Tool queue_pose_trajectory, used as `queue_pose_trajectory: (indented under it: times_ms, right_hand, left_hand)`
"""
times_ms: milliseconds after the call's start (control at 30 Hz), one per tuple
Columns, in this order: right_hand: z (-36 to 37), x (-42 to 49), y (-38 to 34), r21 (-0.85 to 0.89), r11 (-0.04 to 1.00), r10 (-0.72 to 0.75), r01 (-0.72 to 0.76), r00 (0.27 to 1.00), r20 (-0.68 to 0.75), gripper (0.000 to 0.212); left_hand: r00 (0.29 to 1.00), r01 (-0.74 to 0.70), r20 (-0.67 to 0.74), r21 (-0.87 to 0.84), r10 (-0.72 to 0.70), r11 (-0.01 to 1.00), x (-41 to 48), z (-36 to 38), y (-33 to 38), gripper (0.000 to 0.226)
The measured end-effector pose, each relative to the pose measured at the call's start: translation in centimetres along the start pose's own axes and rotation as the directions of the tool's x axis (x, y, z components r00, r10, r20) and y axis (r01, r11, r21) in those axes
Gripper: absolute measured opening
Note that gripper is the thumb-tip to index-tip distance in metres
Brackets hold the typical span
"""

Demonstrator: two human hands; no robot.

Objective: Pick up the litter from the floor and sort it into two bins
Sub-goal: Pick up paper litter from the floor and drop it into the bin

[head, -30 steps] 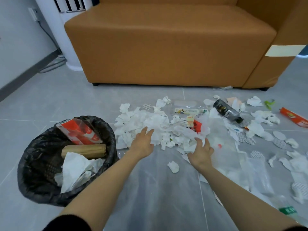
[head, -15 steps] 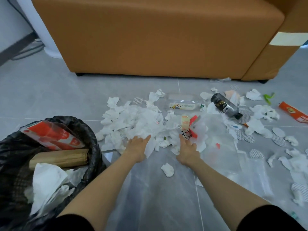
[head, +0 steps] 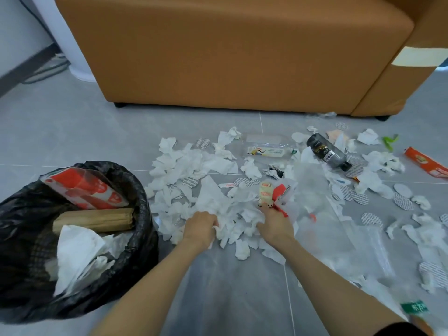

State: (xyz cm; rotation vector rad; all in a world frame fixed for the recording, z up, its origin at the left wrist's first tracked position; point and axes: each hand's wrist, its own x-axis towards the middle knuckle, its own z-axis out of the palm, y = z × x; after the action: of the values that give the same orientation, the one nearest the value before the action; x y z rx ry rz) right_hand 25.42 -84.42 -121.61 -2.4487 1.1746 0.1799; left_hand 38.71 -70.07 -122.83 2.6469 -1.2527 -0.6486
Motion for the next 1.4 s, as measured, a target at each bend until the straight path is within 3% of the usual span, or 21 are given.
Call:
queue_pose_trajectory:
  times_ms: [100,267,467,600,700,900,1067,1167,1267,1333,1400]
  right_hand:
    - [-1.7,0.0,-0.5,0.178,0.984,0.020,-0.007,0.997,-0.071,0.029]
    - [-6.6,-0.6,-2.4,0.449,0.892,0.030,0.058,0.982,-0.188,0.028]
    - [-13.0,-3.6,-6.3,0.673,0.714,-0.047,0.192,0.972,-0.228,0.015]
    - [-16.2,-6.4,-9.8,0.797,0.564,-0.126,0.215,0.977,-0.174,0.009]
    - [-17.8,-8.2,-12.9,0.884,0.422,-0.192,0.202,0.973,-0.131,0.002]
    - [-19.2,-11.4,-18.7,0.961,0.192,-0.391,0.199,0.913,-0.111,0.008]
    - [-18.7,-13.3,-22.8,0.997,-0.069,-0.543,0.032,0.838,-0.064,0.009]
    - [-17.6,-14.1,-24.9,0.983,-0.146,-0.585,-0.107,0.811,0.002,0.009]
    - [-15.3,-14.3,-26.3,0.993,-0.047,-0.558,-0.106,0.828,0.062,0.007]
    - [-12.9,-14.1,-26.7,0.985,0.175,-0.520,-0.005,0.849,0.096,0.009]
    - [-10.6,-13.8,-26.5,0.864,0.480,-0.485,0.153,0.867,0.115,0.014]
  left_hand:
    - [0.992,-0.030,-0.129,-0.206,0.003,0.978,-0.5,-1.6,0.8,0.018]
    - [0.932,-0.142,-0.360,-0.468,-0.042,0.872,-1.9,-6.6,2.7,0.012]
    - [0.841,-0.258,-0.535,-0.534,-0.085,0.805,-6.3,-13.3,2.9,0.008]
    - [0.770,-0.274,-0.617,-0.547,-0.159,0.791,-9.6,-17.0,1.4,0.009]
    - [0.701,-0.249,-0.667,-0.561,-0.252,0.790,-12.4,-19.1,-0.7,0.010]
    - [0.584,-0.137,-0.699,-0.586,-0.413,0.799,-17.3,-20.7,-6.2,0.007]
    - [0.596,0.017,-0.632,-0.607,-0.496,0.794,-19.6,-20.0,-10.1,0.013]
    - [0.623,0.095,-0.601,-0.577,-0.500,0.811,-20.4,-19.4,-11.0,0.019]
    - [0.645,0.175,-0.566,-0.545,-0.514,0.820,-20.7,-18.7,-11.7,0.028]
    - [0.661,0.200,-0.515,-0.580,-0.546,0.790,-20.7,-18.5,-12.3,0.042]
    - [0.661,0.217,-0.460,-0.640,-0.594,0.737,-20.7,-18.6,-12.6,0.054]
